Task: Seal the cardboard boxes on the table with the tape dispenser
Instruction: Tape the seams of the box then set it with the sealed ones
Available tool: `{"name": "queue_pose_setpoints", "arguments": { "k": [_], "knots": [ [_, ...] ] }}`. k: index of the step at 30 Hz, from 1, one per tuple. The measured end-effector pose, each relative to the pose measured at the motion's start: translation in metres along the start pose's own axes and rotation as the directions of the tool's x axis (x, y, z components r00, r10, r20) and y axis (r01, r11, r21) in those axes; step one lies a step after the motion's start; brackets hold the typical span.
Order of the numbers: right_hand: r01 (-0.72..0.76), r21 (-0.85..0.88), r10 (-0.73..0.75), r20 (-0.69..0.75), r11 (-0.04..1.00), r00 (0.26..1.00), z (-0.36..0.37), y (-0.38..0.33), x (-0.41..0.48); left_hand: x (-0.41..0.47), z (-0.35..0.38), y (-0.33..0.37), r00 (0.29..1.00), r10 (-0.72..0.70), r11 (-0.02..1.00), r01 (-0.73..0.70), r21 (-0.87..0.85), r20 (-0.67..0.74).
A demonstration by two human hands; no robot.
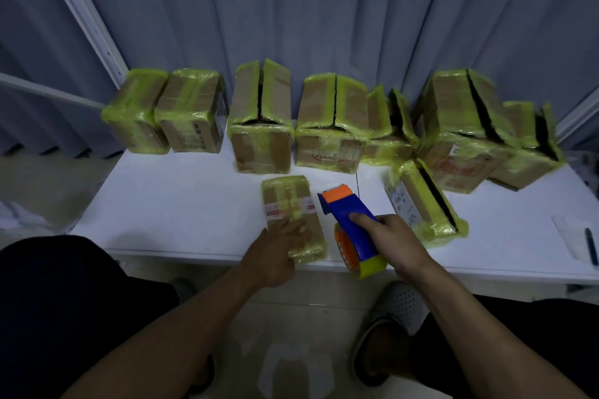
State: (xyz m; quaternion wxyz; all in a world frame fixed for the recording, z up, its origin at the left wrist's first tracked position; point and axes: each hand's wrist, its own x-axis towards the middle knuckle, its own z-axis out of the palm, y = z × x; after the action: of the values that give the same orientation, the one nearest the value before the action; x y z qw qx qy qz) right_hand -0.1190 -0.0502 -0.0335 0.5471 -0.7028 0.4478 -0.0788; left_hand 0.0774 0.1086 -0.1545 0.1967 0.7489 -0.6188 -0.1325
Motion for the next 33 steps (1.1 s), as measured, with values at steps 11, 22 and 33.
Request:
{"name": "queue_pose_setpoints", "arguments": {
  "k": [11, 22, 33],
  "knots": [
    [-0.01, 0.103, -0.015, 0.241, 0.995, 0.97, 0.003, 0.007, -0.004, -0.005, -0.034, 0.024, 0.921, -0.302, 0.89, 0.18, -0.419, -0.245],
    [0.206, -0.066, -0.184, 0.25, 0.976, 0.951, 0.03, -0.007, -0.019, -0.037, -0.111, 0.07, 0.733, -0.636, 0.052, 0.352, -0.935, 0.24],
    [0.325, -0.003, -0.313, 0.26, 0.946, 0.914, 0.036, -0.004, -0.024, -0.041, -0.132, 0.063, 0.715, -0.654, 0.099, 0.404, -0.909, 0.246]
  ]
}}
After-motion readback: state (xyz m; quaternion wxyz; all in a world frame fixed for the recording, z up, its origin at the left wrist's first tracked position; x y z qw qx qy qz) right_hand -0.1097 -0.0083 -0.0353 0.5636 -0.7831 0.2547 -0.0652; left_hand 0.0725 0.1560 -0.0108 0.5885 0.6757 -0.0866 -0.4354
